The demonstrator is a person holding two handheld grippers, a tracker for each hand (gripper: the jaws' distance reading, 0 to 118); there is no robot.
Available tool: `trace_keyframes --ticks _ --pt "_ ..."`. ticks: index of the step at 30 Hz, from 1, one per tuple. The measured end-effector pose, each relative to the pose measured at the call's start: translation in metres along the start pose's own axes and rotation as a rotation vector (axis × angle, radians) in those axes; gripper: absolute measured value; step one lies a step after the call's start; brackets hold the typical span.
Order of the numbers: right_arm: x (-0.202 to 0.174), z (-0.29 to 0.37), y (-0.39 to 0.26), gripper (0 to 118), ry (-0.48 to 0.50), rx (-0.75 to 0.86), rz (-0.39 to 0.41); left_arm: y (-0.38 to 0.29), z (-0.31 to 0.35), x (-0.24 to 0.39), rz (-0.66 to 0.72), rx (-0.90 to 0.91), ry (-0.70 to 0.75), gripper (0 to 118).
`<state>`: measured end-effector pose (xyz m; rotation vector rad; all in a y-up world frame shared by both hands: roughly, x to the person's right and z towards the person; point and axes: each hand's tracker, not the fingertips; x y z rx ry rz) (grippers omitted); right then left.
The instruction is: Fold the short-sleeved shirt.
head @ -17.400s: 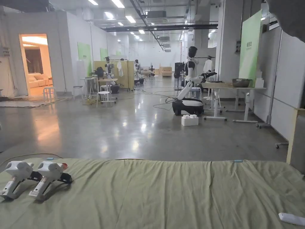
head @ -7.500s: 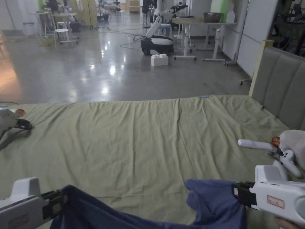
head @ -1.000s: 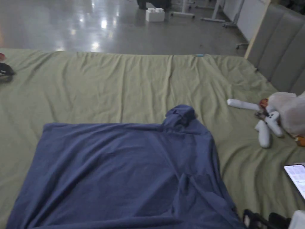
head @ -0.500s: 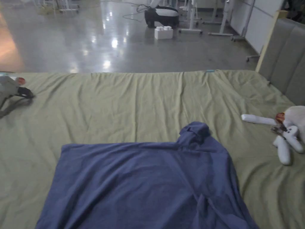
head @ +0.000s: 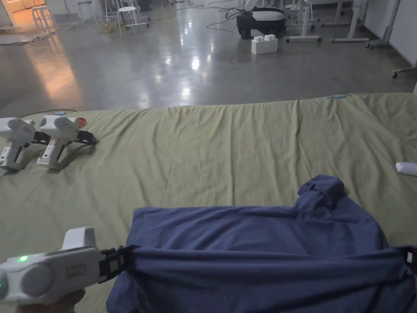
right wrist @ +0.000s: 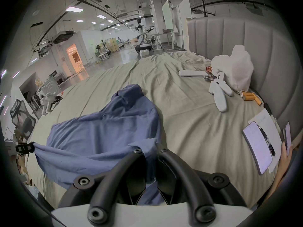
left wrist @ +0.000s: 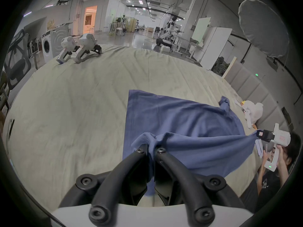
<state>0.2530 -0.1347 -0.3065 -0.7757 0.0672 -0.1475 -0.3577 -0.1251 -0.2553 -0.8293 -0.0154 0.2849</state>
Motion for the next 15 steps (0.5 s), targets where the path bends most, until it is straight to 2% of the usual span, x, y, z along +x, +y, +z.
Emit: trace_keyframes --ticks 6,10,11,12,13,14,15 --pt "-0.015 -0.067 0.016 6 -0.041 -0.11 0.038 0.026 -0.071 0.001 -0.05 -0.082 0.103 3" --pt "-0.017 -0.094 0.014 7 -0.065 -0.152 0.046 0.026 -0.088 -0.006 -0.021 -0.095 0.089 3" --pt "-0.011 -0.102 0.013 8 -0.06 -0.154 0.048 0.025 -0.09 -0.006 -0.018 -0.082 0.088 11" --pt "-0.01 -0.103 0.013 14 -0.055 -0.155 0.052 0.023 -0.089 -0.007 -0.018 -0.066 0.095 24" --pt "-0.01 -0.101 0.013 35 -0.063 -0.148 0.06 0.021 -0.087 -0.006 -0.019 -0.062 0.099 53" --pt "-0.01 -0.099 0.014 51 -0.079 -0.14 0.07 0.019 -0.084 -0.007 -0.023 -0.047 0.101 74" --pt "-0.003 -0.1 0.014 62 -0.076 -0.131 0.075 0.018 -0.079 -0.008 -0.028 -0.032 0.105 83"
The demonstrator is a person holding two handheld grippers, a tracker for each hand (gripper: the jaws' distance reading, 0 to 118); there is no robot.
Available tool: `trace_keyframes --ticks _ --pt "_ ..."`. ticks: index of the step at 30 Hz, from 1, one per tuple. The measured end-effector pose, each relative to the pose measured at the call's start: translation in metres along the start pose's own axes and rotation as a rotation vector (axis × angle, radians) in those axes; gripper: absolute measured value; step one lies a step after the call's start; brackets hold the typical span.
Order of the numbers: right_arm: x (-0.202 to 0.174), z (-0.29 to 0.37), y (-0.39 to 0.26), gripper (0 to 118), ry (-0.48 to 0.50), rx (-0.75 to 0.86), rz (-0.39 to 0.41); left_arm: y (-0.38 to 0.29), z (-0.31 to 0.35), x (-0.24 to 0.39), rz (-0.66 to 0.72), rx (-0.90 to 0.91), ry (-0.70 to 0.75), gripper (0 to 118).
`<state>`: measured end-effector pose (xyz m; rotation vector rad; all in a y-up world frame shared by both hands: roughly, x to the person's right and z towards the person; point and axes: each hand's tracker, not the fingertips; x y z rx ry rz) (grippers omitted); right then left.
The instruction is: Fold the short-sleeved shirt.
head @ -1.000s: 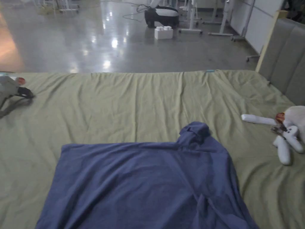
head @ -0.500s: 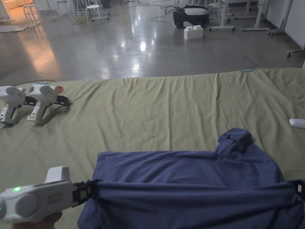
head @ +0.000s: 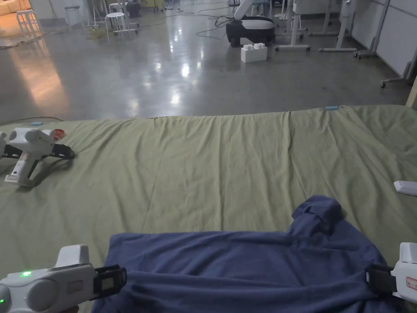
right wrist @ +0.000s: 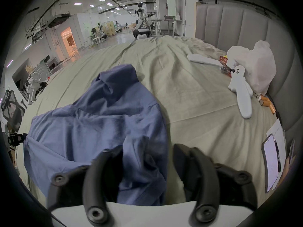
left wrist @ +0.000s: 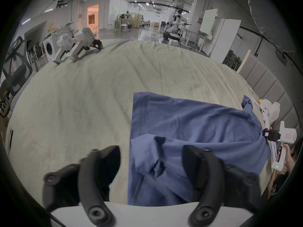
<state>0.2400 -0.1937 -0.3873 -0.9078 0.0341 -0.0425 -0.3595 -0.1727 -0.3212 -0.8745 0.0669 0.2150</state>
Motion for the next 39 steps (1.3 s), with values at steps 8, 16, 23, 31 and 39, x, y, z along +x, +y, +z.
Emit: trace_keyframes --ticks 8,16,23,31,39 --pt "-0.008 0.161 -0.026 64 0.201 0.367 -0.04 -0.014 0.175 0.026 -0.107 0.448 -0.077 84" --pt "-0.062 0.305 -0.084 64 0.178 0.749 0.089 -0.081 0.333 0.089 -0.248 0.847 0.03 84" --pt "-0.093 0.356 -0.132 28 0.159 0.829 0.164 -0.135 0.378 0.113 -0.257 0.961 -0.033 24" --pt "-0.105 0.368 -0.148 0 0.136 0.829 0.188 -0.155 0.38 0.119 -0.224 0.875 -0.082 0" --pt "-0.101 0.363 -0.142 0 0.171 0.804 0.165 -0.154 0.381 0.118 -0.207 0.849 -0.082 0"
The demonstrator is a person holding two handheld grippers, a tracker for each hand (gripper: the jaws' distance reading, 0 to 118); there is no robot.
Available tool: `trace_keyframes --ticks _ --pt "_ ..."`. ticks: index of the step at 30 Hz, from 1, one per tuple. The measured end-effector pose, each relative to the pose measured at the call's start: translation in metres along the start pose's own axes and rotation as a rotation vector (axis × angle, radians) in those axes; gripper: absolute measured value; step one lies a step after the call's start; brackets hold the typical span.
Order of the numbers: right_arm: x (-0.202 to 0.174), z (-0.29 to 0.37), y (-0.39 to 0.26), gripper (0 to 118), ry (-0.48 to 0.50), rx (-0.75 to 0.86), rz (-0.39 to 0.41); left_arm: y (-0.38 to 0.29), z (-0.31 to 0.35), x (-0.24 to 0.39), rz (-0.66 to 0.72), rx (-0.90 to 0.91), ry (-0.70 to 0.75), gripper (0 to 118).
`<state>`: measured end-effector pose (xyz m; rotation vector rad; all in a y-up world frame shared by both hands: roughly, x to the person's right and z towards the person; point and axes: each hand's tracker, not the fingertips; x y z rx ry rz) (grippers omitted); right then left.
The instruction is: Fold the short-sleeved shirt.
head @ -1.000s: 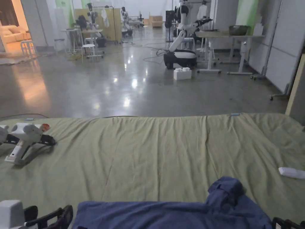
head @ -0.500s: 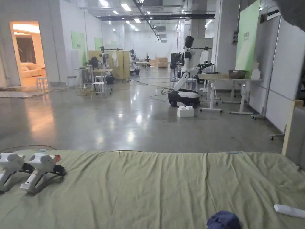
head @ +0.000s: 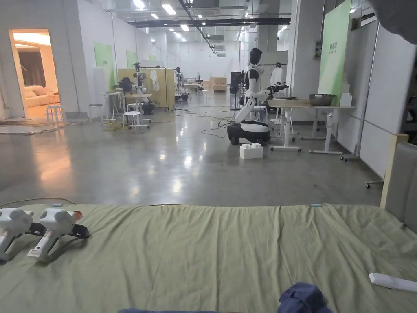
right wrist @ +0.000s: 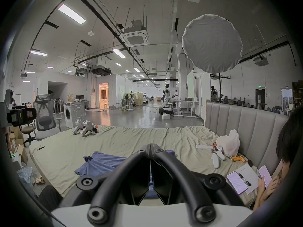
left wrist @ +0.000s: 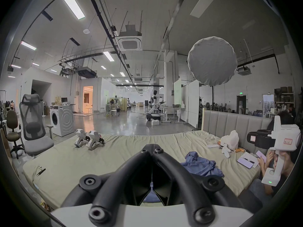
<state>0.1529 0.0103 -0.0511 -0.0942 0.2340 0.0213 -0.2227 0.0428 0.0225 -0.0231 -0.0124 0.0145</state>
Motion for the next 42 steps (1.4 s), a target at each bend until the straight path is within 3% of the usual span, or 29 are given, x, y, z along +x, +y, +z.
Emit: trace_keyframes --ticks 15,17,18,19,20,22,27,33,39,42 --pt "0.011 -0.002 0.004 0 0.017 -0.025 -0.058 0.012 -0.004 -0.017 0.032 -0.036 -0.018 0" --pt "0.013 -0.003 0.002 0 0.024 -0.047 -0.065 0.015 -0.018 -0.033 0.082 -0.111 -0.106 13" --pt "0.014 -0.003 0.0 0 0.025 -0.06 -0.067 0.013 -0.026 -0.039 0.099 -0.13 -0.106 27" --pt "0.014 -0.004 -0.003 0 0.023 -0.066 -0.067 0.01 -0.035 -0.049 0.101 -0.163 -0.103 54" --pt "0.015 -0.004 -0.007 0 0.02 -0.075 -0.067 0.004 -0.048 -0.056 0.082 -0.217 -0.091 70" --pt "0.018 -0.005 -0.014 0 0.013 -0.096 -0.085 -0.018 -0.072 -0.068 0.085 -0.283 -0.056 83" --pt "0.025 -0.009 -0.031 0 0.005 -0.151 -0.138 -0.112 -0.153 -0.107 0.233 -0.513 0.031 82" --pt "0.035 -0.019 -0.048 0 -0.028 -0.249 -0.176 -0.214 -0.232 -0.132 0.32 -0.725 0.11 68" --pt "0.04 -0.029 -0.065 0 -0.059 -0.327 -0.173 -0.254 -0.263 -0.133 0.292 -0.822 0.164 65" --pt "0.039 -0.032 -0.071 0 -0.056 -0.354 -0.166 -0.254 -0.259 -0.124 0.225 -0.803 0.178 52"
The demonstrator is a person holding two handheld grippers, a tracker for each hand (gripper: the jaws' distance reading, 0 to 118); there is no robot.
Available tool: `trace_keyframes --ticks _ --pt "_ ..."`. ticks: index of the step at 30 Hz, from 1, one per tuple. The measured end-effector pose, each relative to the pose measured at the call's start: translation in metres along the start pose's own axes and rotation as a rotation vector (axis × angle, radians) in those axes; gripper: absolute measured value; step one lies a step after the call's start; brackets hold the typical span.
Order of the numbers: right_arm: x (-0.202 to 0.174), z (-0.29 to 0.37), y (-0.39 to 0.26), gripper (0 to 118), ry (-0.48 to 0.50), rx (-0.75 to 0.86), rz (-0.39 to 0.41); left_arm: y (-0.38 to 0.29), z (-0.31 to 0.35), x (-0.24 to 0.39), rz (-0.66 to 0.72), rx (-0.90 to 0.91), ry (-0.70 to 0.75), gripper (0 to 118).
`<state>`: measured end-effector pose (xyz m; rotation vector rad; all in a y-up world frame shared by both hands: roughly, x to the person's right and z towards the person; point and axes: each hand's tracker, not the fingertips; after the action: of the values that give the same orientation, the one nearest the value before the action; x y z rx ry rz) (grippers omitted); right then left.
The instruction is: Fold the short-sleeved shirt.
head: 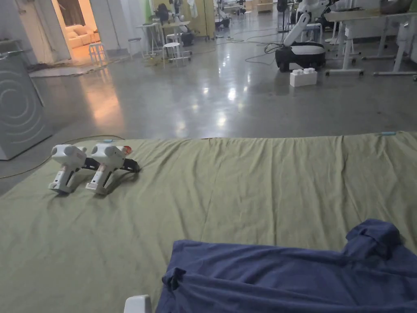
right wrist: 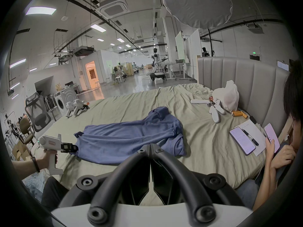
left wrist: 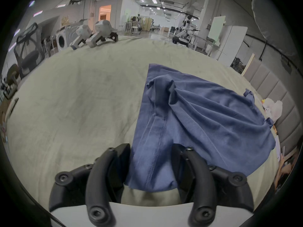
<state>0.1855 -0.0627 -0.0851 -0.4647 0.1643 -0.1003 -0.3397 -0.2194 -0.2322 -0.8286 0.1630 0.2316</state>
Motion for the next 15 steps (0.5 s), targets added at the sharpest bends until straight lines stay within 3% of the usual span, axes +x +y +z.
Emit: trace_keyframes --ticks 3,4,5,8,9,10,11,15 --pt "0.003 -0.009 -0.007 0 0.001 -0.025 0.01 -0.003 0.003 0.008 -0.033 -0.009 0.012 37" --pt "0.005 -0.015 -0.007 0 0.001 -0.039 0.008 -0.003 0.003 0.012 -0.049 -0.01 0.023 23" --pt "0.007 -0.022 -0.007 0 0.0 -0.05 0.004 -0.002 0.002 0.016 -0.083 -0.019 0.039 18" --pt "0.024 -0.059 -0.005 3 -0.005 -0.077 -0.035 -0.002 -0.002 0.032 -0.194 -0.043 0.08 10" --pt "0.032 -0.076 -0.005 17 -0.017 -0.103 -0.053 0.0 -0.003 0.037 -0.223 -0.058 0.089 10" --pt "0.043 -0.098 -0.007 54 -0.03 -0.147 -0.072 0.0 -0.007 0.039 -0.241 -0.076 0.097 9" --pt "0.055 -0.124 -0.012 77 -0.057 -0.202 -0.084 0.0 -0.01 0.04 -0.241 -0.087 0.1 9" --pt "0.09 -0.209 -0.037 79 -0.153 -0.316 -0.145 0.006 -0.011 0.031 -0.179 -0.101 0.069 9"
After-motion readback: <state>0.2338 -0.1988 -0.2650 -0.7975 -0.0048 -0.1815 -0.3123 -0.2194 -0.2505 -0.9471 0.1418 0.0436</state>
